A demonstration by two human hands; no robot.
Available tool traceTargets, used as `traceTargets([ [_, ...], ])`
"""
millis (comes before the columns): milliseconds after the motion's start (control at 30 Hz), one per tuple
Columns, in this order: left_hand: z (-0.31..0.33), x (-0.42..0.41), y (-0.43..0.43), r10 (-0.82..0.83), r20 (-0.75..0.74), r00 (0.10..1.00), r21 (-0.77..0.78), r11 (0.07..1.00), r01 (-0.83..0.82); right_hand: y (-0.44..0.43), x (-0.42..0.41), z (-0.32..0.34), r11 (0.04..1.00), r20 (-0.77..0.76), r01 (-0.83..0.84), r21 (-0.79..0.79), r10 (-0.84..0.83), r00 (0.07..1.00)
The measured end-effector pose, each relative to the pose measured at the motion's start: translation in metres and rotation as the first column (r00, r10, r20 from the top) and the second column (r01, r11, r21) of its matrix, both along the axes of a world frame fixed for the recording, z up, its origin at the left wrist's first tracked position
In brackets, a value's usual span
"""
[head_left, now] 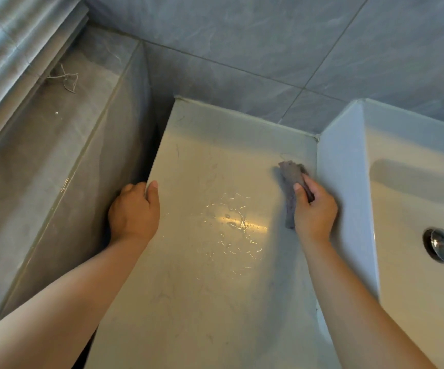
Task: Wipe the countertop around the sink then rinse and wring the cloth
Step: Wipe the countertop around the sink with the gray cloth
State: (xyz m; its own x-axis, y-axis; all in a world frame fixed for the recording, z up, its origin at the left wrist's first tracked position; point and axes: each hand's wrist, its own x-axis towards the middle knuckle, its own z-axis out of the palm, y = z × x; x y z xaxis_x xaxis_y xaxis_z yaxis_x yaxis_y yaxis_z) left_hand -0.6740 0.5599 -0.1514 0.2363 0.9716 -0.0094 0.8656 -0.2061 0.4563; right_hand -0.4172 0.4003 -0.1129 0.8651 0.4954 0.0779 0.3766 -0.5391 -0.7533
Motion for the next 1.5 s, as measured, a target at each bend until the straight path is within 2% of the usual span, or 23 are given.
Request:
traceTargets([
  [67, 0.001, 0.0, 0.0, 0.003, -0.007, 1.0, 0.004, 1.0, -0.003, 0.003, 0.001, -0.014, 0.996, 0.099, -0.025, -0.082, 0.033, 0.994],
  [133, 0.001, 0.001, -0.001, 0.002, -0.01, 1.0, 0.004, 1.0, -0.002, 0.004, -0.005, -0.021, 0.995, 0.158, -0.02, -0.098, 0.035, 0.987],
  [233, 0.001, 0.001, -0.001, 0.004, -0.015, 1.0, -0.002, 1.0, -0.004, 0.005, -0.018, -0.022, 0.997, 0.166, -0.045, -0.055, 0.054, 0.985],
  [367, 0.0, 0.001, 0.0, 0.006, -0.017, 1.0, 0.004, 1.0, -0.006, 0.008, -0.051, -0.02, 0.983, 0.186, -0.181, -0.028, 0.183, 0.965],
  [567, 0.001, 0.001, -0.001, 0.016, -0.008, 1.0, -0.017, 1.0, -0.016, -0.002, -0.098, -0.015, 0.958, 0.13, -0.287, 0.003, 0.284, 0.95],
  [633, 0.002, 0.0, -0.001, 0.021, 0.003, 1.0, -0.043, 0.999, -0.021, -0.004, -0.109, -0.008, 0.956, 0.016, -0.289, 0.05, 0.288, 0.957],
  [700, 0.002, -0.003, -0.001, 0.025, 0.053, 0.998, -0.094, 0.995, -0.02, -0.003, -0.109, 0.006, 0.967, -0.199, -0.212, 0.138, 0.237, 0.951],
  [733, 0.001, -0.005, -0.002, 0.031, 0.092, 0.995, -0.128, 0.992, -0.019, -0.001, -0.103, 0.013, 0.968, -0.25, -0.169, 0.185, 0.213, 0.944],
  [833, 0.005, -0.015, -0.008, 0.042, 0.227, 0.973, -0.21, 0.978, 0.007, 0.013, -0.072, 0.028, 0.959, -0.211, -0.134, 0.25, 0.189, 0.959],
  [933, 0.009, -0.028, -0.028, 0.009, 0.273, 0.962, -0.198, 0.979, 0.047, 0.038, -0.042, 0.029, 0.963, -0.18, -0.155, 0.222, 0.196, 0.964],
  [1167, -0.001, -0.044, -0.051, -0.006, 0.221, 0.975, -0.144, 0.989, 0.039, 0.065, -0.028, -0.008, 0.964, 0.059, -0.26, -0.052, 0.263, 0.963],
  [1267, -0.001, -0.041, -0.051, 0.009, 0.21, 0.978, -0.13, 0.991, 0.019, 0.063, -0.043, -0.016, 0.965, 0.136, -0.263, -0.009, 0.262, 0.955],
  [1500, 0.0, -0.04, -0.05, 0.021, 0.25, 0.968, -0.136, 0.991, 0.013, 0.05, -0.088, -0.016, 0.916, 0.089, -0.397, 0.065, 0.391, 0.916],
])
